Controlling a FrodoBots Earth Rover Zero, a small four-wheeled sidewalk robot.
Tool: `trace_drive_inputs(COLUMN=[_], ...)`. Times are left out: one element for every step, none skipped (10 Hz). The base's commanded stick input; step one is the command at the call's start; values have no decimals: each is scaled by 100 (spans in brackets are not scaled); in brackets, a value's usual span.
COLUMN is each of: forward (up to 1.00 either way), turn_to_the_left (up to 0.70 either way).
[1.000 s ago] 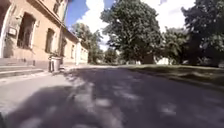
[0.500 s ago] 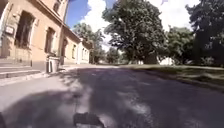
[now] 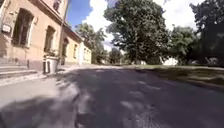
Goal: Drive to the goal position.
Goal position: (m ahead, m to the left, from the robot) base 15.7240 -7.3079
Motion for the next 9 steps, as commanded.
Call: trace_drive_inputs(forward=[100,100,100,100,100,100,100,100,100], turn_to_the_left=[0,0,0,0,0,0,0,0,0])
